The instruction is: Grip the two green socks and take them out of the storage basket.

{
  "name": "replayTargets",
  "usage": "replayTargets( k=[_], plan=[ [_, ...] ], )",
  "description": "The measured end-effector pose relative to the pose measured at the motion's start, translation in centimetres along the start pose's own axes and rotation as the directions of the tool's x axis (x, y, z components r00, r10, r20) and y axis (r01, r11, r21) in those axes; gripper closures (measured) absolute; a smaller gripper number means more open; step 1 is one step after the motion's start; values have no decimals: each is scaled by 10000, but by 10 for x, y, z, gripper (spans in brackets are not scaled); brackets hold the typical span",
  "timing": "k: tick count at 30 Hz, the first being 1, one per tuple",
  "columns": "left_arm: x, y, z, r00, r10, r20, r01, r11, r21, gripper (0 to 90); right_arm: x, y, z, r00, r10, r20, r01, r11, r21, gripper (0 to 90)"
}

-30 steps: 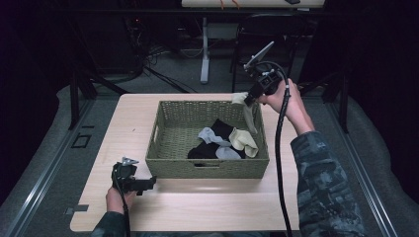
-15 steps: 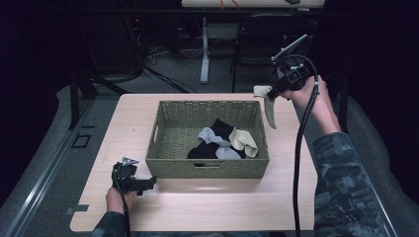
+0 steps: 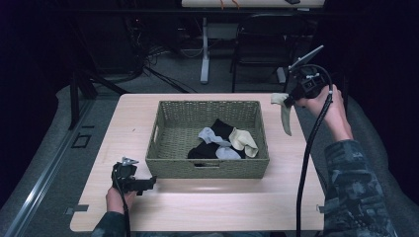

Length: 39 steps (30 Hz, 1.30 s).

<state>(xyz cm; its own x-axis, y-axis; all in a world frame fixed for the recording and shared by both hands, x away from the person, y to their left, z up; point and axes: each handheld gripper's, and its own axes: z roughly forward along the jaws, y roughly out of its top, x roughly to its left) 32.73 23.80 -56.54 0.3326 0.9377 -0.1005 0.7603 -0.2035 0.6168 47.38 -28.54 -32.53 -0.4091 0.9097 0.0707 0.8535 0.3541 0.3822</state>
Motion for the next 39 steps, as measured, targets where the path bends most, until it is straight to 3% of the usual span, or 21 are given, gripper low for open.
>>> replayTargets(
  k=[9, 12, 13, 14, 15, 17, 18, 19, 20, 23, 25, 26, 29, 30, 31, 32, 33, 34, 35, 37, 39],
  plan=[
    [0, 0, 0, 10000, 7, 3, -7, 10000, 36, 1, -20, -21, 41, 9990, 433, -76, -428, 9973, 595, 830],
    [-1, 0, 1, 10000, 23, 16, -23, 10000, 75, 1, -24, -34, 69, 9979, 618, -193, -596, 9934, 979, 830],
    [-1, 0, 1, 10000, 23, 16, -23, 10000, 75, 1, -24, -34, 69, 9979, 618, -193, -596, 9934, 979, 830],
    [-1, 0, 1, 10000, 18, 13, -18, 10000, 68, 1, -26, -40, 86, 9970, 711, -292, -670, 9901, 1236, 830],
    [-1, 0, 1, 10000, 18, 13, -18, 10000, 68, 1, -26, -40, 86, 9970, 711, -292, -670, 9901, 1236, 830],
    [0, 0, 0, 10000, 9, 7, -9, 10000, 48, 1, -27, -47, 107, 9944, 985, -382, -928, 9871, 1303, 830],
    [0, 0, 0, 10000, -6, 7, 6, 10000, 46, 1, -27, -47, 107, 9944, 985, -382, -928, 9871, 1303, 830],
    [0, 0, 0, 10000, 0, 0, 0, 10000, 54, 1, -27, -51, 121, 9926, 1127, -461, -1046, 9830, 1506, 829],
    [0, 0, 0, 10000, 0, 0, 0, 10000, 54, 1, -27, -51, 121, 9926, 1127, -461, -1046, 9830, 1506, 829],
    [0, 0, 1, 10000, 4, 30, -4, 10000, 73, 1, -27, -55, 143, 9916, 1174, -536, -1052, 9759, 1912, 827],
    [0, 0, 0, 10000, 4, 17, -4, 10000, 49, 1, -28, -56, 145, 9925, 1124, -481, -1007, 9745, 2006, 824],
    [0, 0, 0, 10000, -8, -11, 8, 10000, 47, 1, -26, -57, 150, 9905, 1324, -361, -1236, 9751, 1843, 816],
    [0, 0, 0, 10000, 3, -1, -3, 10000, 32, 1, -26, -58, 154, 9879, 1494, -426, -1398, 9743, 1768, 706],
    [0, 0, 0, 10000, 3, -1, -3, 10000, 32, 1, -26, -58, 154, 9879, 1494, -426, -1398, 9743, 1768, 706],
    [0, 0, -1, 10000, -5, 16, 5, 10000, 30, 1, -27, -57, 151, 9894, 1377, -453, -1270, 9741, 1868, 626],
    [0, 0, -1, 10000, -5, 16, 5, 10000, 30, 1, -27, -57, 151, 9894, 1377, -453, -1270, 9741, 1868, 626],
    [0, 0, -1, 10000, -19, 23, 19, 10000, 27, 1, -26, -58, 150, 9867, 1563, -446, -1477, 9768, 1549, 603],
    [0, 0, -1, 10000, -24, 26, 24, 10000, 23, 1, -27, -57, 147, 9880, 1464, -490, -1367, 9771, 1630, 553],
    [0, 0, -1, 10000, -34, 26, 34, 10000, 20, 1, -25, -56, 139, 9875, 1519, -414, -1450, 9800, 1365, 489],
    [0, 0, -1, 10000, -30, 19, 30, 10000, 20, 1, -26, -55, 134, 9900, 1308, -536, -1220, 9820, 1442, 458],
    [0, 0, -1, 10000, -16, 24, 16, 10000, 10, 1, -21, -52, 119, 9904, 1288, -503, -1231, 9869, 1040, 408]
  ],
)
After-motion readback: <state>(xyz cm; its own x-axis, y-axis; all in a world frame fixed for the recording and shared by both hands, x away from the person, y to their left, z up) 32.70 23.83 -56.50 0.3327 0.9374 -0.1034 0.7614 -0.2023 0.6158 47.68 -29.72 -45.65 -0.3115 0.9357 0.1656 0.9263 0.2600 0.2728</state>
